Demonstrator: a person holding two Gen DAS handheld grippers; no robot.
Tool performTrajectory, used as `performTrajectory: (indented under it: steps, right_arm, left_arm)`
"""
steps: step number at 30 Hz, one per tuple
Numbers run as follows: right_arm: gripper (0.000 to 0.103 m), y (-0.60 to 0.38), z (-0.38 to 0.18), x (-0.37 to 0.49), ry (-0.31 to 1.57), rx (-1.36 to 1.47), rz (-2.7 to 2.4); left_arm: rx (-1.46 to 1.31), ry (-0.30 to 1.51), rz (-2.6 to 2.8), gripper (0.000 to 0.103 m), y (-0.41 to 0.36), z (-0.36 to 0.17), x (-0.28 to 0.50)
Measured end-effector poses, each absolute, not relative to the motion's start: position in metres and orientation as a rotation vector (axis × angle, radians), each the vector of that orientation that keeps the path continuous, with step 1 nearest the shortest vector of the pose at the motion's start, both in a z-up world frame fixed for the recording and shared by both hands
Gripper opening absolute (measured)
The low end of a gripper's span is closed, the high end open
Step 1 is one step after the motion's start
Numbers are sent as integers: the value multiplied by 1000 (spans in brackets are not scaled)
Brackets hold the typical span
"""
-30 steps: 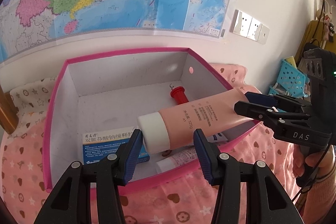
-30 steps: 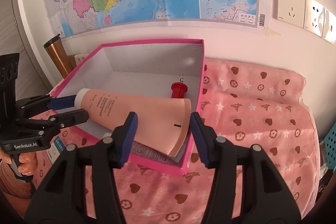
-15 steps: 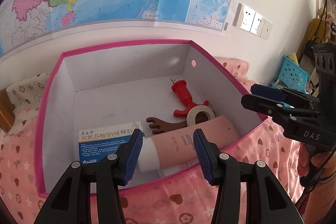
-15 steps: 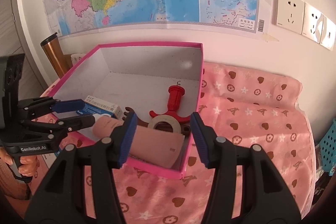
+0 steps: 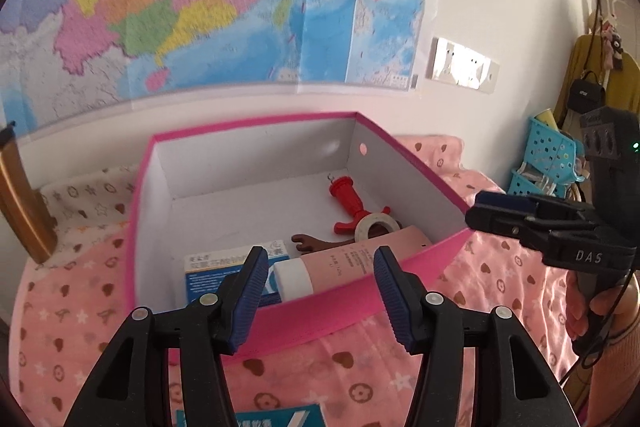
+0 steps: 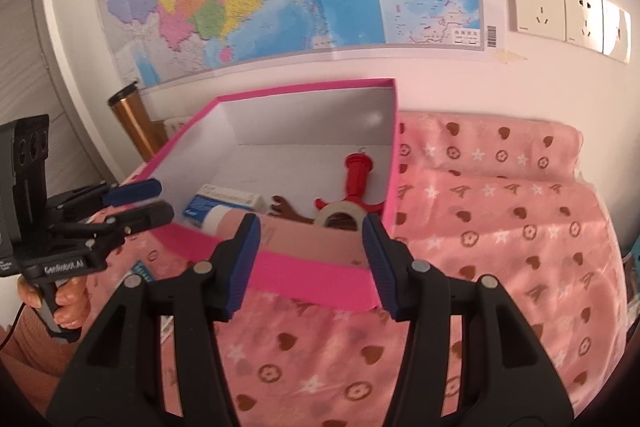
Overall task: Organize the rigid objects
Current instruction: 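Move the left gripper to the blue-and-white medicine box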
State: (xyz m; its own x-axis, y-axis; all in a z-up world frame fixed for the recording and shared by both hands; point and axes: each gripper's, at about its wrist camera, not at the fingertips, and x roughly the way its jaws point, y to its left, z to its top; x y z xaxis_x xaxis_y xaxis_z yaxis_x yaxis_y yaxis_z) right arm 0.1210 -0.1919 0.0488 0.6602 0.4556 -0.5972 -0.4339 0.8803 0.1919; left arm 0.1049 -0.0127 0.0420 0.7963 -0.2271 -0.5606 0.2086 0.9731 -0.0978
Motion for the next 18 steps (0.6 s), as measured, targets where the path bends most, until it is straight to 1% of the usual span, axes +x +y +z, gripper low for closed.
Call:
performTrajectory:
  steps: [4, 11, 18]
  right_arm:
    - [55, -186, 46, 105, 685, 46, 546]
    - [56, -169, 31, 83, 712, 66, 625]
    - [56, -140, -1, 70, 792, 59, 705]
  left_arm:
    - [-20, 577, -207, 61, -7, 46, 87]
    - [-11, 582, -164, 61, -2, 39, 64]
    - [-8, 616, -113, 62, 8, 25, 51]
